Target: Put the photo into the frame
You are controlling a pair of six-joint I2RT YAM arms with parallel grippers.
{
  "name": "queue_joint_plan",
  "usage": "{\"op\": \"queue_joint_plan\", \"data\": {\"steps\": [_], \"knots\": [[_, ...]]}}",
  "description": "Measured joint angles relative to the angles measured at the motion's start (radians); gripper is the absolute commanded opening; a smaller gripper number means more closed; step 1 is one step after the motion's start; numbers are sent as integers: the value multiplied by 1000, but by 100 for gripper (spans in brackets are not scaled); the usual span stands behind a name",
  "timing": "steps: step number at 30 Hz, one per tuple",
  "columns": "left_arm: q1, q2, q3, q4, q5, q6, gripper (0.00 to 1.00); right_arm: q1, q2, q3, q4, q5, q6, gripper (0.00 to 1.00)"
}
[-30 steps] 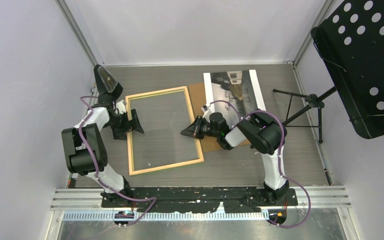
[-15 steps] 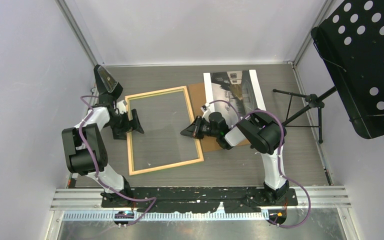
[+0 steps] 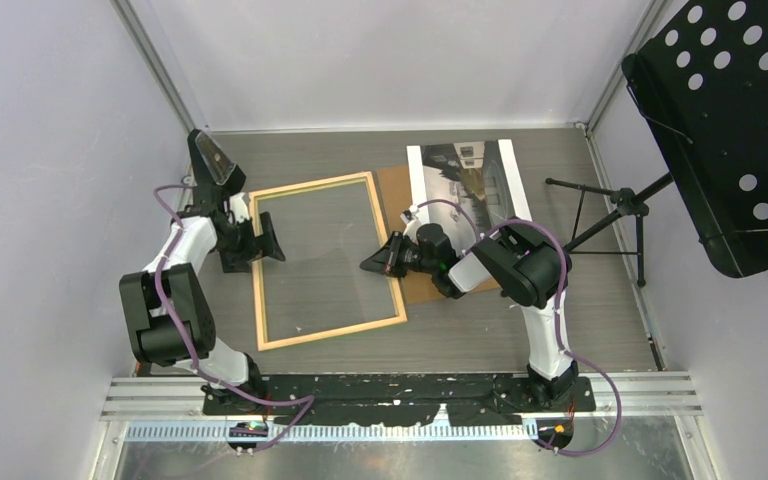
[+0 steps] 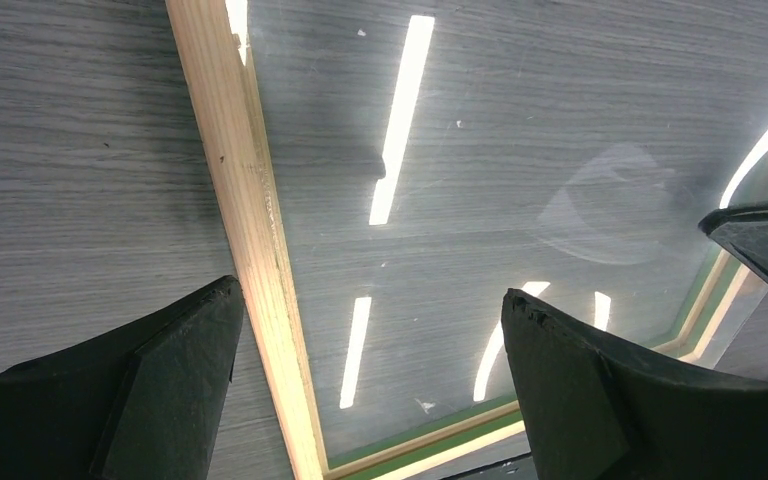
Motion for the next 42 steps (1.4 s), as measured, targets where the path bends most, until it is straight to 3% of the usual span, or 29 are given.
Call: {"op": "queue_joint_plan", "data": {"steps": [13,24,42], "knots": [[-23,-4,26,-3,0,-1,97,0,0,0,0,0,-1,5],[-141,2,94,1,0,-5,96,0,0,0,-1,0,-1,6],[-323,179,169,54,27,-52,96,1,2,5,-3,-1,-2,5]]}}
